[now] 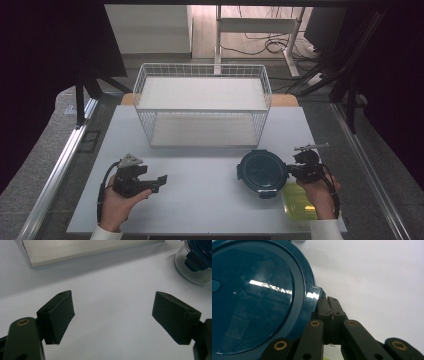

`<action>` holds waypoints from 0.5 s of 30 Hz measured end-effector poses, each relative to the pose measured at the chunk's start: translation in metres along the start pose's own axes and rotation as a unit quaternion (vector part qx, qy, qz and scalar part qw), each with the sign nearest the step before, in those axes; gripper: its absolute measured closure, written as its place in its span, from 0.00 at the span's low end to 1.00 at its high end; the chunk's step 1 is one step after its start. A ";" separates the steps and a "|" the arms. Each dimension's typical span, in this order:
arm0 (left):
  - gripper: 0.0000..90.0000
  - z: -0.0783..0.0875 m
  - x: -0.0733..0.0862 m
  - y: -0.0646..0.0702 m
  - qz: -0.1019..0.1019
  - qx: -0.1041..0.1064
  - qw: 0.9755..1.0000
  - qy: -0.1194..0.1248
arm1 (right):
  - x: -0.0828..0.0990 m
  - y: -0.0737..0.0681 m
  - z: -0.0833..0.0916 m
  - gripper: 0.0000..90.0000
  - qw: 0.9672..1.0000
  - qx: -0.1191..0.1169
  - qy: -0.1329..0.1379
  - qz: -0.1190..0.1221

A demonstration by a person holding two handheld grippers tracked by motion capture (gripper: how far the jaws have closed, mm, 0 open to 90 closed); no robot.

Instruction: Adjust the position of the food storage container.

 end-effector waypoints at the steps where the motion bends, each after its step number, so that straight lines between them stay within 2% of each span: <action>1: 0.19 0.000 0.000 0.000 0.000 0.000 1.000 0.000 | 0.000 0.000 0.000 0.99 1.000 0.000 0.000 0.000; 6: 0.19 -0.002 0.000 0.000 0.000 -0.001 1.000 -0.002 | 0.001 -0.001 0.000 0.99 1.000 0.006 0.004 0.002; 15: 0.19 -0.007 0.000 0.004 -0.005 0.003 1.000 -0.008 | 0.000 -0.006 0.003 0.99 1.000 -0.002 0.008 0.004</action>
Point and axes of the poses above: each handheld gripper's, and its own axes: z roughly backward along the jaws, x roughly out of its underside, y roughly to its right, the point moved 5 cm from there along -z, roughly forward along the jaws, and after that the axes turned 4 degrees about z, right-handed, at the moved point
